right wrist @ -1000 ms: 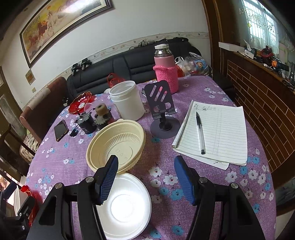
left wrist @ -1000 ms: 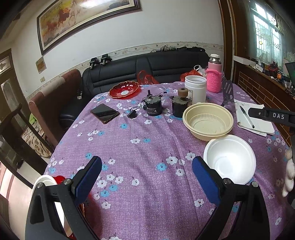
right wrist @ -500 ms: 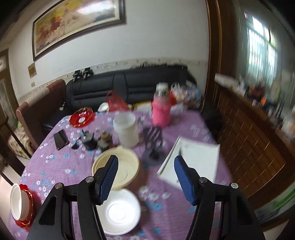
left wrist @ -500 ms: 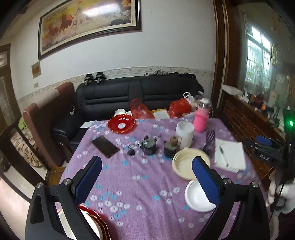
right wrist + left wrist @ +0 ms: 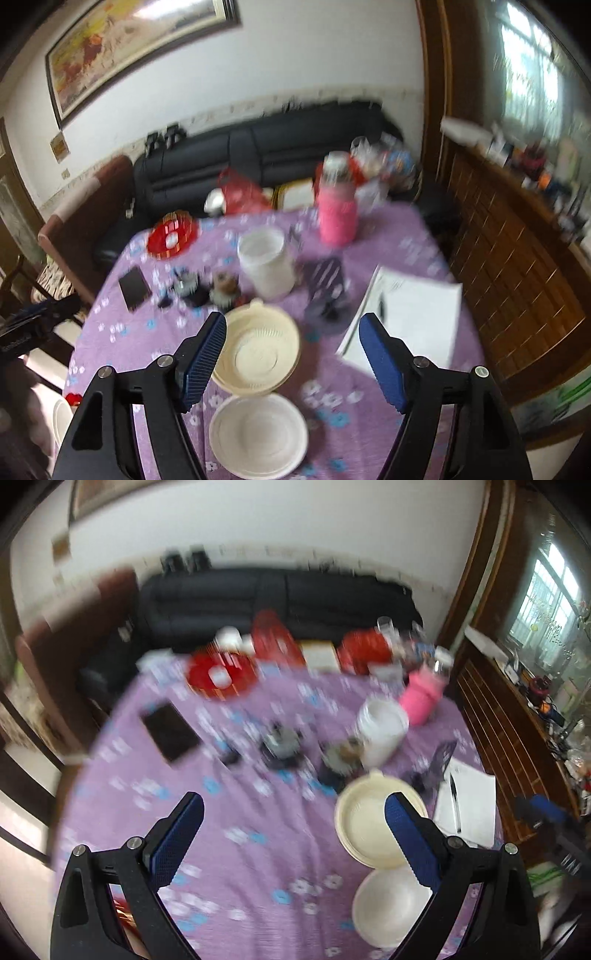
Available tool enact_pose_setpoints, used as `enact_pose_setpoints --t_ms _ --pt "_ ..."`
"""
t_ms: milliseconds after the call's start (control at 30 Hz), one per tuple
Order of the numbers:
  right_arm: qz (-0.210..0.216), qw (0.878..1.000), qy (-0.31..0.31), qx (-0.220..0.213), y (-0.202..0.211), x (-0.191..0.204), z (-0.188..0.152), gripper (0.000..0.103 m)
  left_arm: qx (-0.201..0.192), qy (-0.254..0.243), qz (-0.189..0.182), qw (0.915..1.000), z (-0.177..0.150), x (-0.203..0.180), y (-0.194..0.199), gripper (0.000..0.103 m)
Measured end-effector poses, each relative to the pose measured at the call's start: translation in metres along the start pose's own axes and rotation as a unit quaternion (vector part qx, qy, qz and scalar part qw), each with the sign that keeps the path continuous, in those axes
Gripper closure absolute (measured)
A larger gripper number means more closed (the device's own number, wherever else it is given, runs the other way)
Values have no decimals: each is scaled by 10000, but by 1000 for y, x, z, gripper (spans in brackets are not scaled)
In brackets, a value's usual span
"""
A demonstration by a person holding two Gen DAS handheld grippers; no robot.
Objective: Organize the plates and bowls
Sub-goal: 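Grip the beige plastic bowl rim with the right tool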
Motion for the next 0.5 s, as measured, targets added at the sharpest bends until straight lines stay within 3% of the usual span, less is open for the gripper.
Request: enact_pose_setpoints --t_ms 133,267,500 --pt "254 9986 -14 460 -60 6 -16 30 533 171 -313 9979 -13 -8 -68 8" --pt "372 9960 -165 801 -108 6 -27 34 952 258 -521 9938 -21 -16 -120 21" --pt "503 9911 -463 1144 -159 -6 -34 41 1312 437 -767 9874 -29 -21 -172 23"
Point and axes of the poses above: each gripper's, at about its wrist camera, not at the fingertips, and y roughly against the way its jaws point, x to its left, z to its top, the point moved 7 cm from there along -y, roughly the way its jaws point, and after that the axes turned 9 degrees about x, right-handed, at the moved point
